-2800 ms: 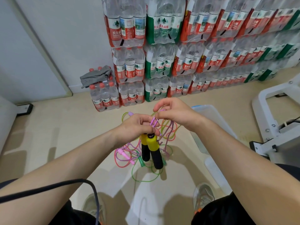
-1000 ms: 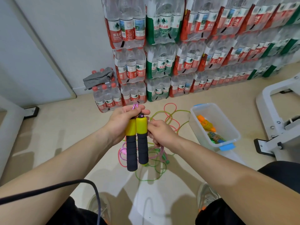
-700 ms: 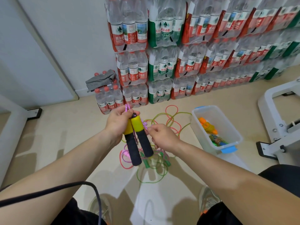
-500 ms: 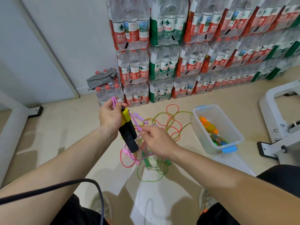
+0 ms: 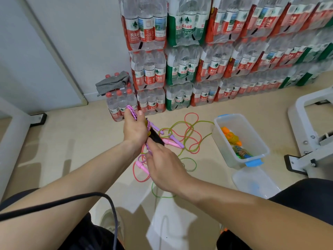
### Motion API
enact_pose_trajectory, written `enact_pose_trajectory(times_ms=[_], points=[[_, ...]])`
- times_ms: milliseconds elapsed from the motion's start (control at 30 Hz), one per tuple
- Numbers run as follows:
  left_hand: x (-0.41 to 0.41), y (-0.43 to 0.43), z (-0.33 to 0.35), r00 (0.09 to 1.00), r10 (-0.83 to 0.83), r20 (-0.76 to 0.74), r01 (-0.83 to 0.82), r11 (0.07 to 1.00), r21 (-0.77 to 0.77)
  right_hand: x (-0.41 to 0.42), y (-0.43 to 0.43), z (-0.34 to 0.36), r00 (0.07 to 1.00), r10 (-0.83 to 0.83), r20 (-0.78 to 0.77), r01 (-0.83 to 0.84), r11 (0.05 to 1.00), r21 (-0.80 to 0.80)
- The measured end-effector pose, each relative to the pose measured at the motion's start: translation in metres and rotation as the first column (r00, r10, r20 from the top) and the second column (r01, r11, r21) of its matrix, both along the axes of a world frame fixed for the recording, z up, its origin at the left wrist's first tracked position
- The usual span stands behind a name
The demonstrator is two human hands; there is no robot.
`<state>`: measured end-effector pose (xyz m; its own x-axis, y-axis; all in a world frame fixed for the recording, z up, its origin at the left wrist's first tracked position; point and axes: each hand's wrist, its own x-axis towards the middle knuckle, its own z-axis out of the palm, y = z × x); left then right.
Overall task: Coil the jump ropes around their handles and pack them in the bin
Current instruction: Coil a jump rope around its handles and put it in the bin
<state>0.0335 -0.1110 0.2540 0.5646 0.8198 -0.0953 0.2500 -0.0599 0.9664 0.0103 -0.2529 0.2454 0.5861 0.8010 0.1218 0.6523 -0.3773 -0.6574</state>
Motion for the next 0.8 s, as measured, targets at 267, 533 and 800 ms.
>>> enact_pose_trajectory(times_ms=[267,533,800], points=[[0.008,0.015,0.011,0.989,-0.087,0.115,0.117,0.953,-0.278,0.007,-0.008,-0.006,0.989,0.013,0.147,0.013,0.984,-0.179],[0.009,0.024,0.025,0.957,-0.041,0.287,0.166,0.889,-0.426,0.02,-0.016,-0.013,0.974,0.116,0.194,-0.069,0.97,-0.232],[-0.013,0.038,0.051,0.787,-0.535,0.309,0.615,0.639,-0.461,0.085,-0.033,0.004,0.859,-0.117,-0.498,0.142,0.99,0.013]])
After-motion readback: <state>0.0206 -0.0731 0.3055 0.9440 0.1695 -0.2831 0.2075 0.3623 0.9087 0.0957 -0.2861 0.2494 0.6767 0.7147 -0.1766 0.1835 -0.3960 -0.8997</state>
